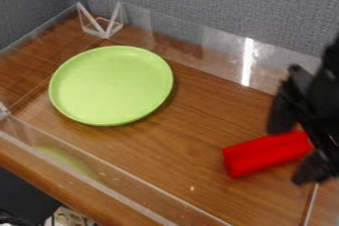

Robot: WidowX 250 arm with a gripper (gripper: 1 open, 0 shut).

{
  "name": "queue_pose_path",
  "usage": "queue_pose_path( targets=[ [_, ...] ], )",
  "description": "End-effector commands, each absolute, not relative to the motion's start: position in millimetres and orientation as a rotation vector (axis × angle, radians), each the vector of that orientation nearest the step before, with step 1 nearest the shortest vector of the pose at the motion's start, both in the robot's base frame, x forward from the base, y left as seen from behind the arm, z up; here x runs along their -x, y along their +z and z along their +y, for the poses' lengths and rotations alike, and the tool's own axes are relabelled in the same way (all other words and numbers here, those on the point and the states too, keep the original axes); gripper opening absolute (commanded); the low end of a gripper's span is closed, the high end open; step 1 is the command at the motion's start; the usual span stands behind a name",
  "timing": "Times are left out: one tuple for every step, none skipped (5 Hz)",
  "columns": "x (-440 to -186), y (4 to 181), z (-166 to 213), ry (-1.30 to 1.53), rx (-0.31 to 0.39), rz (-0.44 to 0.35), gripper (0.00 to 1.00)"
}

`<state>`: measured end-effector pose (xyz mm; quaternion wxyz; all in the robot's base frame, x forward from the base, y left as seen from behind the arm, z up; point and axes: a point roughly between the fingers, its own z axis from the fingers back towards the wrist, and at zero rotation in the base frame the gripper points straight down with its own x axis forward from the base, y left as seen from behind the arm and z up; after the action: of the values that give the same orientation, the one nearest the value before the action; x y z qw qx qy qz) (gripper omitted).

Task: Put the red object on the green plate

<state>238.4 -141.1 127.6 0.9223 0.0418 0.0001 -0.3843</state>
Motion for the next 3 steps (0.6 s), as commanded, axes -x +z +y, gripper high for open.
queue_pose_path(
  targets=[
    [-239,156.1,-103,-0.793,-0.091,-0.073,1.0],
    [-229,142.6,-113,-0.916,-0.085,-0.121,1.0],
    [-234,127.1,-122,-0.934,-0.094,-0.167,0.0]
  ],
)
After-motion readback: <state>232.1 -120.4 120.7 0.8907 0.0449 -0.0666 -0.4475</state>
